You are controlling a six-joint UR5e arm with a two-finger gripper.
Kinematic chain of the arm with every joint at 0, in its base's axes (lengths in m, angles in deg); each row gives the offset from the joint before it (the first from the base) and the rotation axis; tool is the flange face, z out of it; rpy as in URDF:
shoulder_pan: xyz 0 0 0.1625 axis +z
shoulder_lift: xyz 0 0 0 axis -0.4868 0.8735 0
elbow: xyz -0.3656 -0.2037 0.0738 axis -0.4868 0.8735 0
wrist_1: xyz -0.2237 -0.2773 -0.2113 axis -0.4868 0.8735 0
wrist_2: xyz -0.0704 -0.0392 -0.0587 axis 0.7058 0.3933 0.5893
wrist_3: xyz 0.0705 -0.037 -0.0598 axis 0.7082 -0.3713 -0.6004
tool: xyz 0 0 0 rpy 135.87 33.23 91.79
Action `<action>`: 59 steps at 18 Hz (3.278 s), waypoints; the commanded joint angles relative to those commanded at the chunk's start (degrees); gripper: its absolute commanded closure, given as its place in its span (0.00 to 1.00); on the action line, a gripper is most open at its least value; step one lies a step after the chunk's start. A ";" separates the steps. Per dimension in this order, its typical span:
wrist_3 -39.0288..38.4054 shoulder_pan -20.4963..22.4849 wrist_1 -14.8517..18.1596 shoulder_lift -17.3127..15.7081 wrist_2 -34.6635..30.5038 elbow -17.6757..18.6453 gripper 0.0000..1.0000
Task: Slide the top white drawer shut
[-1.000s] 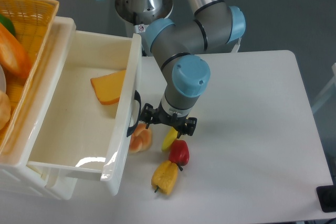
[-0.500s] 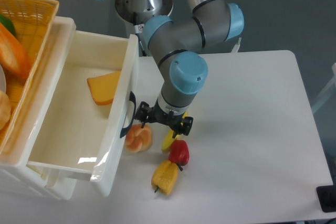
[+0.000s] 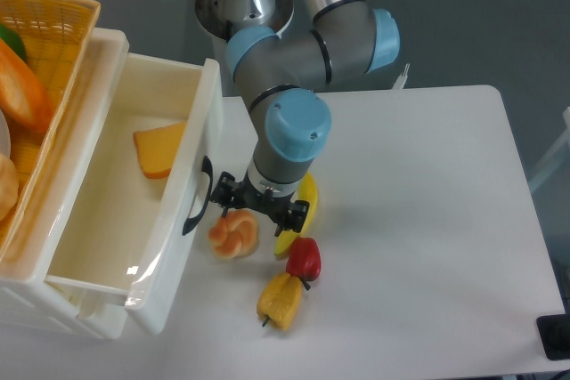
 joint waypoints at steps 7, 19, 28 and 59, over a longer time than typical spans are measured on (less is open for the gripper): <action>0.09 -2.28 0.00 -0.53 0.18 0.18 0.00; 0.18 -5.71 -0.09 -1.32 0.70 0.18 0.00; 0.09 -6.51 -0.09 -1.23 0.79 0.09 0.00; 7.97 3.32 -0.53 -1.32 -0.18 -3.25 0.00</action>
